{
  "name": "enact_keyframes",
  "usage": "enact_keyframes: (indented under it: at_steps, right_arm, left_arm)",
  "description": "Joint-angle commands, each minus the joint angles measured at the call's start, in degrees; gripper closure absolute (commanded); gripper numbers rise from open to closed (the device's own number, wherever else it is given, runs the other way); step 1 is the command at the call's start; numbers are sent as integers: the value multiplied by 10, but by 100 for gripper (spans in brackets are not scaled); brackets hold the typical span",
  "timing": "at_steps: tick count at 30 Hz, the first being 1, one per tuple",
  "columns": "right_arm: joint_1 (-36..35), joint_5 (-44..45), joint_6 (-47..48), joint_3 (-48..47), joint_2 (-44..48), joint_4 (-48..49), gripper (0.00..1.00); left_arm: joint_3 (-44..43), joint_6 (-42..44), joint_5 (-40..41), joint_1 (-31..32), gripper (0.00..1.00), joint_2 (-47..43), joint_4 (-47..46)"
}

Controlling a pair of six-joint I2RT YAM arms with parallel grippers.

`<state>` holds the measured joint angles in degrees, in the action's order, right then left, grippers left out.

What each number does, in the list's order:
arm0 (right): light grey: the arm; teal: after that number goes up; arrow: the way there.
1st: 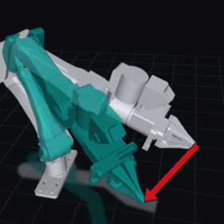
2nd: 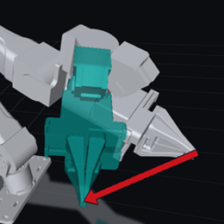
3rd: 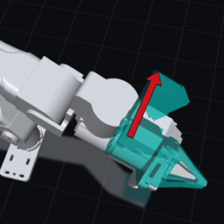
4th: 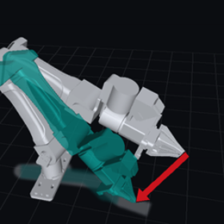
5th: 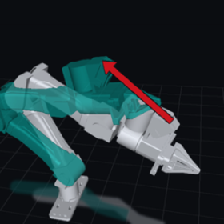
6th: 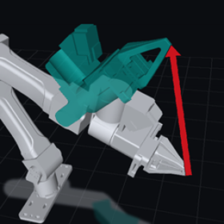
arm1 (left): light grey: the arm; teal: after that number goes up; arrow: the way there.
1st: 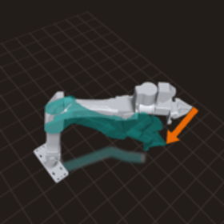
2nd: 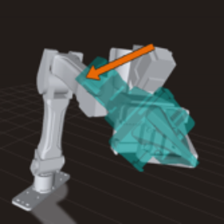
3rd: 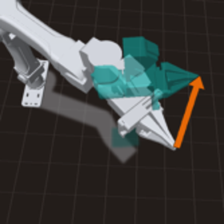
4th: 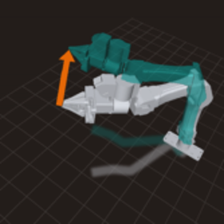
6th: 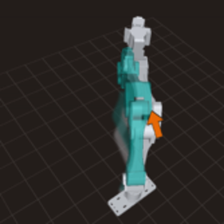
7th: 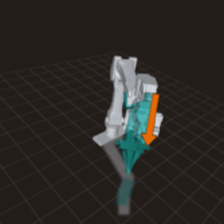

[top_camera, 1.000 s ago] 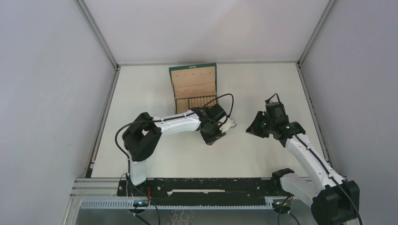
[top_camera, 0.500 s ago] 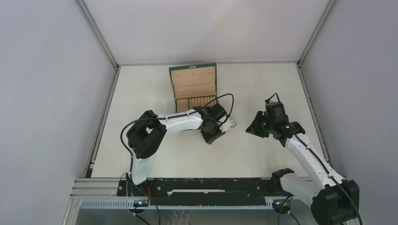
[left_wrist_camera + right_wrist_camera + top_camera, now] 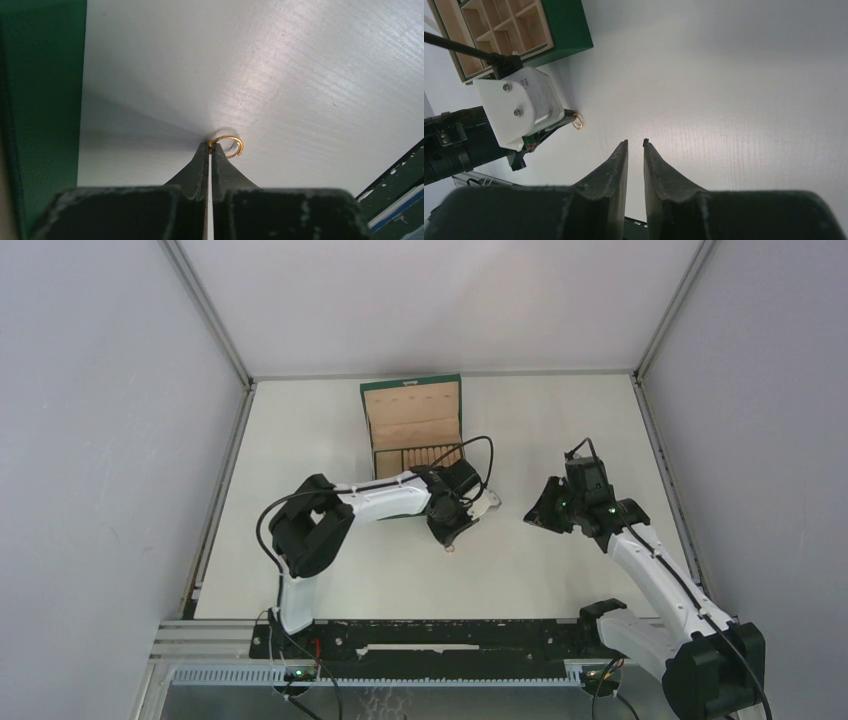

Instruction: Organize the mixed jewelry

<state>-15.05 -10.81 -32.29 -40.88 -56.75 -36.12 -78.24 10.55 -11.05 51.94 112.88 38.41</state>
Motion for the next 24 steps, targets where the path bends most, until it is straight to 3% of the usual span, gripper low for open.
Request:
enact_keyframes:
  at_steps: [1,9,15,24]
  right_arm:
    - [5,0,-1,-32,28,-3,75]
    - [-10,-98,-119,-1,64,102,70]
    - [-70,-108,-160,7,56,175,64]
    - [-131,-146,-200,7,-3,289,55]
  left_arm:
    - [-18,-82,-9,-18,100,-41,28]
    - [-55,-255,47,-37,100,-135,83]
    - [-86,-370,14,-76,100,-173,91]
    - [-124,-416,31,-88,100,-193,105]
